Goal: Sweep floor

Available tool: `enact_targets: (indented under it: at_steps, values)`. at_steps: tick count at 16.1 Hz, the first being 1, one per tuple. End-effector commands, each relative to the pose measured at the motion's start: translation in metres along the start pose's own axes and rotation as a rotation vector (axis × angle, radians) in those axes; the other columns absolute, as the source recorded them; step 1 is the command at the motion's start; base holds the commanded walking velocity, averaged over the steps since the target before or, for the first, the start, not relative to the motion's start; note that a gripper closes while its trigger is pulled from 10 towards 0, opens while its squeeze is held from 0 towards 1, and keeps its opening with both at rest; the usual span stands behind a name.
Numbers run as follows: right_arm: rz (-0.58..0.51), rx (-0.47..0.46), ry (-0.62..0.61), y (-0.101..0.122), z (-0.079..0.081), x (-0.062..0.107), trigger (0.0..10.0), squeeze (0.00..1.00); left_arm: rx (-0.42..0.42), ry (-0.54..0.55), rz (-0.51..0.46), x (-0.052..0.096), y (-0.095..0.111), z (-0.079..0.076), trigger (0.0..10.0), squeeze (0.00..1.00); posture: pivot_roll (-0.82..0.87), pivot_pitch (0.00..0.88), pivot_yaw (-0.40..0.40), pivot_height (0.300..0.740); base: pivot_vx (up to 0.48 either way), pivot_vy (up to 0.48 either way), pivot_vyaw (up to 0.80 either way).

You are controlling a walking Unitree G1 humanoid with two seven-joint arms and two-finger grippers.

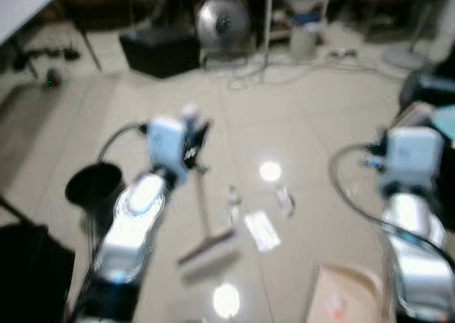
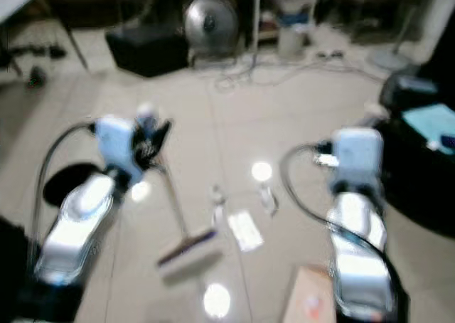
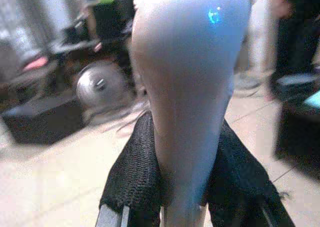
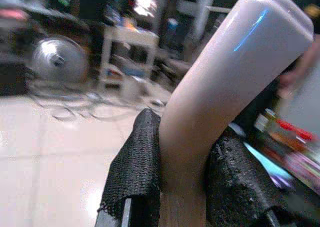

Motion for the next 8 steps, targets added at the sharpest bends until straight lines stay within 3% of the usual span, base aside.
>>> enact_targets:
  at_steps: [1, 8]
  values:
    - [-0.020, 0.006, -0.016, 0.0008, -0.0071, -0.0005, 10.0, 0.00, -0.012, -0.019, -0.045, -0.0041, 0.0119, -0.0065, 10.0, 0.00, -0.01, 0.031, 0.077, 0.740, 0.368, 0.000, 0.00]
    - [-0.047, 0.003, 0.009, 0.0007, -0.0055, -0.0028, 10.0, 0.00, -0.004, -0.003, -0.040, -0.0028, 0.0106, -0.0047, 10.0, 0.00, -0.01, 0.046, 0.081, 0.740, 0.367, 0.000, 0.00]
Point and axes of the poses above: a point about 5 cm out from each wrist's last joint towards the gripper, its own x axis pointing back from the gripper into the wrist, its own y axis along the axis of the wrist's last joint, z = x × y, the point moved 2 cm from there along -x, pointing out of the wrist towards the gripper, and after that the axes turned 12 degrees about x, right-handed, at the moved point
